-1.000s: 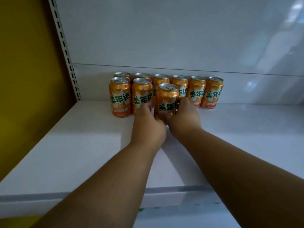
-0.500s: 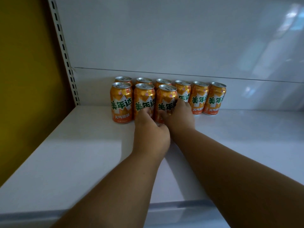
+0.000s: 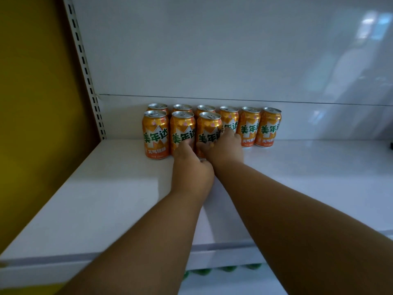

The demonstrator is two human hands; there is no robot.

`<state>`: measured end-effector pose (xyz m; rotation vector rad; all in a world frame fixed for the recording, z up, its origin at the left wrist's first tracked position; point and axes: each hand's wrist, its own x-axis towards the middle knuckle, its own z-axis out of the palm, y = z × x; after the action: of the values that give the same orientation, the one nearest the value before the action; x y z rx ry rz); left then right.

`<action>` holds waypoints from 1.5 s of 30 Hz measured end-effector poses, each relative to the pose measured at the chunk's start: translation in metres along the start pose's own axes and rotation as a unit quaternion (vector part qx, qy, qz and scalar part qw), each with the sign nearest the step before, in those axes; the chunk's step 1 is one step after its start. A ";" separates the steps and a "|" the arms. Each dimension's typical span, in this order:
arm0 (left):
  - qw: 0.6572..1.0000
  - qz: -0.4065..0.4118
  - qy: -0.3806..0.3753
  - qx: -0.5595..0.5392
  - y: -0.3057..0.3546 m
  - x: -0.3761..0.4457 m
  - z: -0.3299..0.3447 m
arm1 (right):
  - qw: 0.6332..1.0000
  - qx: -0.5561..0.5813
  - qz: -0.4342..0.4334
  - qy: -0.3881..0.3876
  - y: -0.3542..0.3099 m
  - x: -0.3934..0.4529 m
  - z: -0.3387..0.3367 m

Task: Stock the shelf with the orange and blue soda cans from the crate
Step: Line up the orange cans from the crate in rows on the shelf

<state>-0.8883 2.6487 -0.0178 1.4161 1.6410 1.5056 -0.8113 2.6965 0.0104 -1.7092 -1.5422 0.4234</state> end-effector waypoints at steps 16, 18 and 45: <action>0.925 0.363 0.052 0.103 0.129 -0.142 -0.027 | 0.941 -0.019 -0.244 0.234 0.012 -0.172 -0.187; 0.920 0.379 0.027 0.094 0.142 -0.168 -0.017 | 0.935 -0.040 -0.244 0.255 0.029 -0.195 -0.214; 0.807 0.319 -0.484 0.116 0.005 -0.460 0.305 | 0.937 -0.216 0.263 0.077 0.448 -0.373 -0.315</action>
<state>-0.4652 2.3582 -0.2202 2.4632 0.7165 0.5539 -0.3621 2.2598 -0.2063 -2.4491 -1.0988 0.2088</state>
